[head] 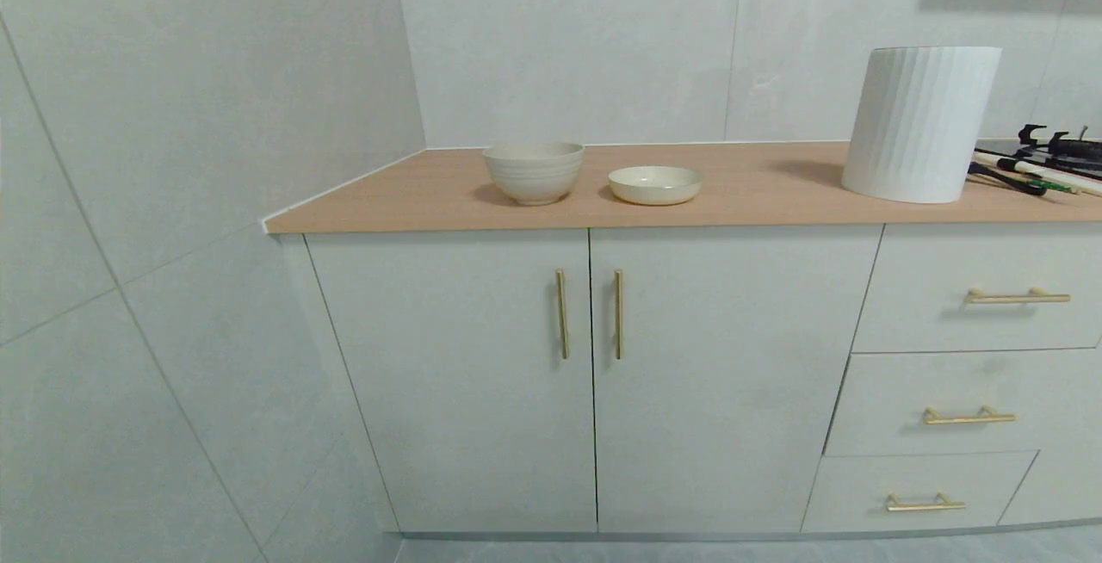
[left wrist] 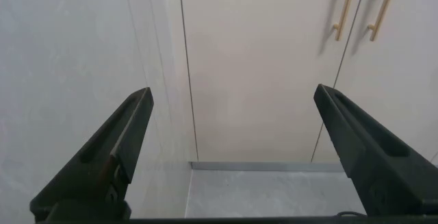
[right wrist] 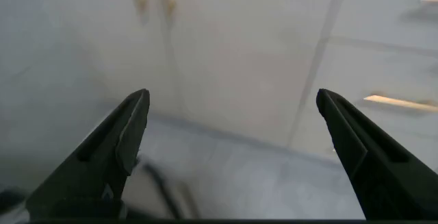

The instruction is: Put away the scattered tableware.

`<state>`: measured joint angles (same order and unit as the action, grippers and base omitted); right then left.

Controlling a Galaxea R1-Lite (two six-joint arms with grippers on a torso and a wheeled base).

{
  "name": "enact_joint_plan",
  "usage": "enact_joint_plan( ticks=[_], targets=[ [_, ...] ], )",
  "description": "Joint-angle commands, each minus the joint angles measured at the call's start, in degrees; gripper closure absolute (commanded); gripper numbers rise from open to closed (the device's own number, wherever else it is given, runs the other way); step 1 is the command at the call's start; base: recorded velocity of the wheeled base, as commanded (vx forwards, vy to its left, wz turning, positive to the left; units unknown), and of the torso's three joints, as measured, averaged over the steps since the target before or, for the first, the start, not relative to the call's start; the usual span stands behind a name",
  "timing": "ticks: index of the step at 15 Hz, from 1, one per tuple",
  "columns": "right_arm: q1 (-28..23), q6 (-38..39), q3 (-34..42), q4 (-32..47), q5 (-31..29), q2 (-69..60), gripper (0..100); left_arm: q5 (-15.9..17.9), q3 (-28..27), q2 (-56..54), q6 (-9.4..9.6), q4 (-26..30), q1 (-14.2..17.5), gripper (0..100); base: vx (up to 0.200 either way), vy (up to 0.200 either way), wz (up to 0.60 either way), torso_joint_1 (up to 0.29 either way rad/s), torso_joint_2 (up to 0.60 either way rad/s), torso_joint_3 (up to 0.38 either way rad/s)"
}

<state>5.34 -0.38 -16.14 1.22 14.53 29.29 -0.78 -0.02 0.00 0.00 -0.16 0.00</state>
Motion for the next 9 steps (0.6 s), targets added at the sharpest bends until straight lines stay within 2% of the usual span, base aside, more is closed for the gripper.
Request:
enact_joint_plan(
  ticks=[1,2,3,5,6,7,9],
  targets=[
    [9.6,1.0,-11.4,-5.3,3.7,30.5,0,0.0,0.0,0.0,0.00,0.0,0.0,0,0.000,0.000,0.00,0.000,0.00,0.000],
    [10.0,1.2,-12.1,-6.1,3.7,32.1,0,0.0,0.0,0.0,0.00,0.0,0.0,0,0.000,0.000,0.00,0.000,0.00,0.000],
    [12.3,2.3,-17.7,-13.0,3.8,44.3,0,0.0,0.0,0.0,0.00,0.0,0.0,0,0.000,0.000,0.00,0.000,0.00,0.000],
    [14.3,5.0,-25.3,-20.3,3.8,57.1,0,0.0,0.0,0.0,0.00,0.0,0.0,0,0.000,0.000,0.00,0.000,0.00,0.000],
    [14.3,5.0,-25.3,-20.3,3.8,57.1,0,0.0,0.0,0.0,0.00,0.0,0.0,0,0.000,0.000,0.00,0.000,0.00,0.000],
    [17.2,8.9,-34.8,-21.7,3.8,66.1,0,0.0,0.0,0.0,0.00,0.0,0.0,0,0.000,0.000,0.00,0.000,0.00,0.000],
    [19.4,11.6,-41.2,-21.9,3.8,72.7,0,0.0,0.0,0.0,0.00,0.0,0.0,0,0.000,0.000,0.00,0.000,0.00,0.000]
  ],
)
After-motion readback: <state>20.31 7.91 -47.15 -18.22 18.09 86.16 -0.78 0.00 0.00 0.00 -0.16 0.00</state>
